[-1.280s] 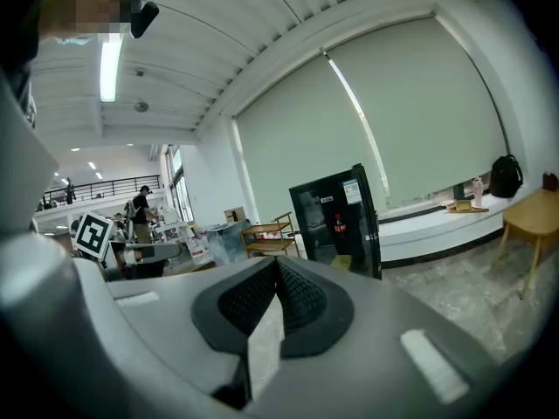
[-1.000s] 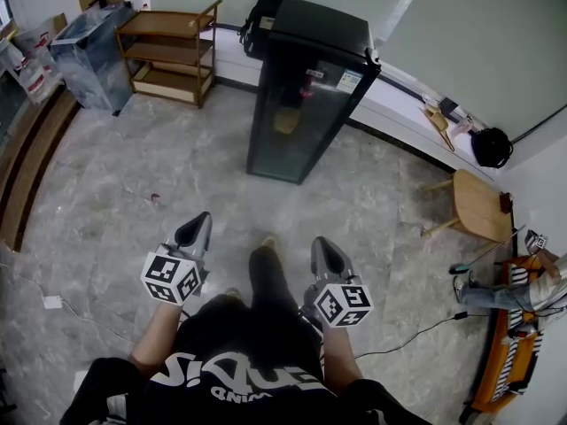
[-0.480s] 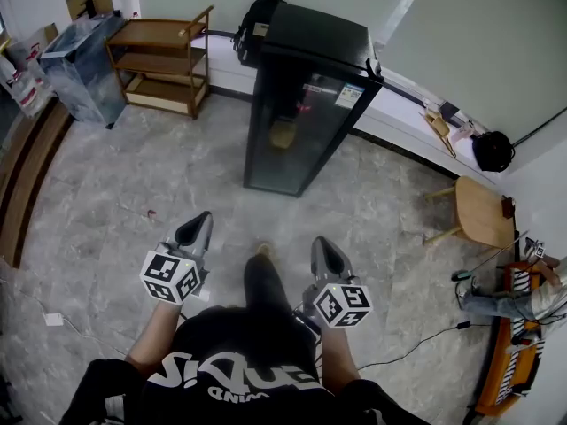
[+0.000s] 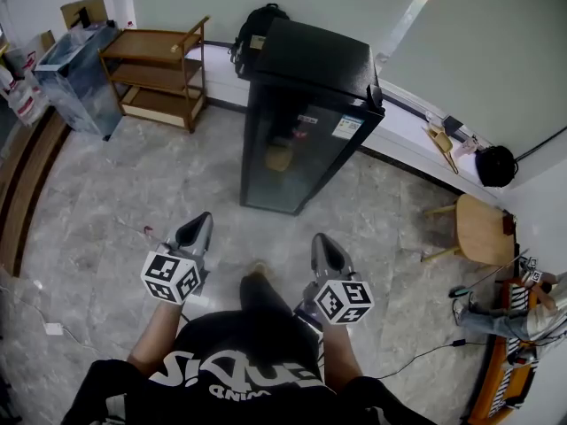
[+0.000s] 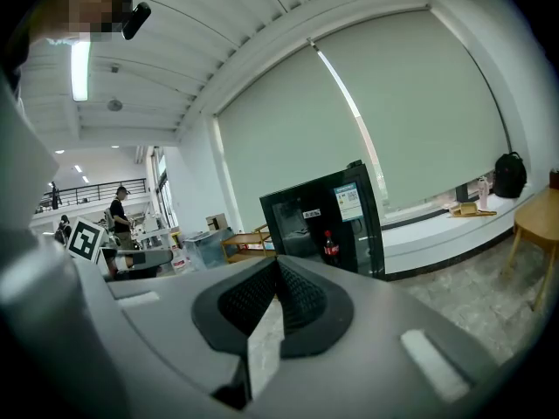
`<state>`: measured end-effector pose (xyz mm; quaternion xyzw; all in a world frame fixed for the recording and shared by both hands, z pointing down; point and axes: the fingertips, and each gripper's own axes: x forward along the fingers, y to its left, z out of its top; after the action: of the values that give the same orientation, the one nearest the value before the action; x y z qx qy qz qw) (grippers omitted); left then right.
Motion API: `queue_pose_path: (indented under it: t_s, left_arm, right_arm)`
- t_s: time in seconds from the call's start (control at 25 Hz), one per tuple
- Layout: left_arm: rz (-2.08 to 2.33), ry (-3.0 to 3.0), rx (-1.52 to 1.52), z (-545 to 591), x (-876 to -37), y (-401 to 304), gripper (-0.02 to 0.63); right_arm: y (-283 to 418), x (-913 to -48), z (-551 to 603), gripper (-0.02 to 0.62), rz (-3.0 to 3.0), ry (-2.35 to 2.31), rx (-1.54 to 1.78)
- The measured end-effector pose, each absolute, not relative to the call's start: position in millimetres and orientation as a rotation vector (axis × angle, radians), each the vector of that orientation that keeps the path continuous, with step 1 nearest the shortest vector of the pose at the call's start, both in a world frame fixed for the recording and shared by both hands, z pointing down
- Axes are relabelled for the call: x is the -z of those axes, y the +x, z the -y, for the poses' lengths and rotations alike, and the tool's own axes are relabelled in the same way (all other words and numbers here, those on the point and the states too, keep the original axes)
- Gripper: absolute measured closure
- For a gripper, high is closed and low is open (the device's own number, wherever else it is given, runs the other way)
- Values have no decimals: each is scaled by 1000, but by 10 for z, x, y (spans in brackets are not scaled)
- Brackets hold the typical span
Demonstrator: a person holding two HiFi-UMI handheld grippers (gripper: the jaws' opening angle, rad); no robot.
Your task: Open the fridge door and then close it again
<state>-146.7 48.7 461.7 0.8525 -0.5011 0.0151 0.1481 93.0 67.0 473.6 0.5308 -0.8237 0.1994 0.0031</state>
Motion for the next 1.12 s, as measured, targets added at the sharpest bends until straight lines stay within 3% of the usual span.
queue_pose_path:
  t_s: [0.44,1.12]
  left_arm:
    - [1557,2370,-13,488,-4522,-1176,604]
    - [1610,2376,-12,1064,-4320,-1138,604]
  right_arm:
    - [1316,-4636,433,598,2636,1551,-612]
    - [1279,-4629,1172,598,2680,1471,-617]
